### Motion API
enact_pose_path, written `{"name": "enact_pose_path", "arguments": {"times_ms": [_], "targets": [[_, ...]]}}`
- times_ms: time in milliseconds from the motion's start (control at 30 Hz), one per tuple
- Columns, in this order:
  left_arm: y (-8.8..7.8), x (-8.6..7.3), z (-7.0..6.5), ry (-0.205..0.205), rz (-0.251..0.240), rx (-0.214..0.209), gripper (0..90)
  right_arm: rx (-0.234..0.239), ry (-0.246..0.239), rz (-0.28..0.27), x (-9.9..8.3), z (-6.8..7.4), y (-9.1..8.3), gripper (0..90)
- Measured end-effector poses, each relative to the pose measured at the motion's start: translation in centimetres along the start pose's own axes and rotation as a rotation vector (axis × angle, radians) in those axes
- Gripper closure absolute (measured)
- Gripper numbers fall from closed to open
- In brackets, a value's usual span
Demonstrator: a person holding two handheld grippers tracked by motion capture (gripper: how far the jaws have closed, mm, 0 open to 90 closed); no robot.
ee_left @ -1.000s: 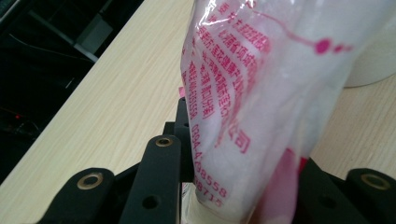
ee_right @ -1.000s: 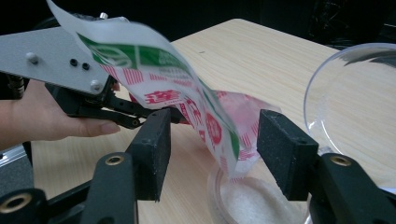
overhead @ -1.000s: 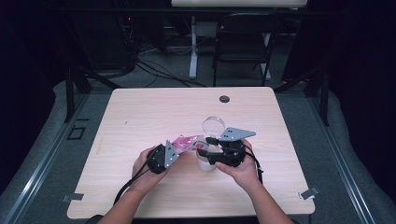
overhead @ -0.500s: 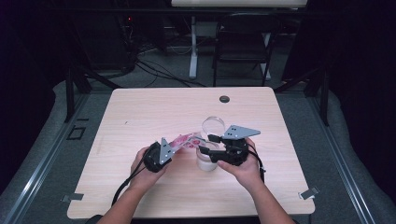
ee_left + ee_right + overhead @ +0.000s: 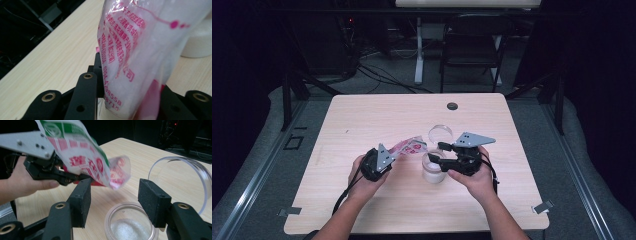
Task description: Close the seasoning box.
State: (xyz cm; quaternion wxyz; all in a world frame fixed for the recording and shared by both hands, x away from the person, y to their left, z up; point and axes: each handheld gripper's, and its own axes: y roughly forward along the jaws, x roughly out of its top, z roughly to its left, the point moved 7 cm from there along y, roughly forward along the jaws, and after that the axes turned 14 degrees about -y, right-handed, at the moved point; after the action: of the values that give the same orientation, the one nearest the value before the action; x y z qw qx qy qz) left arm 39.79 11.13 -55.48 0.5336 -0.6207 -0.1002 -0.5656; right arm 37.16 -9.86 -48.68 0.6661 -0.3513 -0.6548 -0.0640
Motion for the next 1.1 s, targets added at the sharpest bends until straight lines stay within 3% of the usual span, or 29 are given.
{"name": "enact_pose_path", "arguments": {"times_ms": [67,333,700,1100], "targets": [[-0.4,0.4,0.5,0.016,0.000,0.021,75.7,-0.004,0.000,0.003,-0.1,-0.1,0.0,43.7],[-1.6,0.0,2.6,-0.008,0.032,0.039,75.8,-0.007,0.007,0.005,-0.2,-0.3,-0.1,44.0],[-2.9,-2.9,6.1,-0.108,0.053,0.116,75.8,-0.013,0.011,0.012,-0.4,-0.4,0.1,44.0],[-2.5,-5.3,8.0,-0.227,0.066,0.153,75.7,-0.013,0.009,0.023,-0.6,-0.4,0.3,44.0]]}}
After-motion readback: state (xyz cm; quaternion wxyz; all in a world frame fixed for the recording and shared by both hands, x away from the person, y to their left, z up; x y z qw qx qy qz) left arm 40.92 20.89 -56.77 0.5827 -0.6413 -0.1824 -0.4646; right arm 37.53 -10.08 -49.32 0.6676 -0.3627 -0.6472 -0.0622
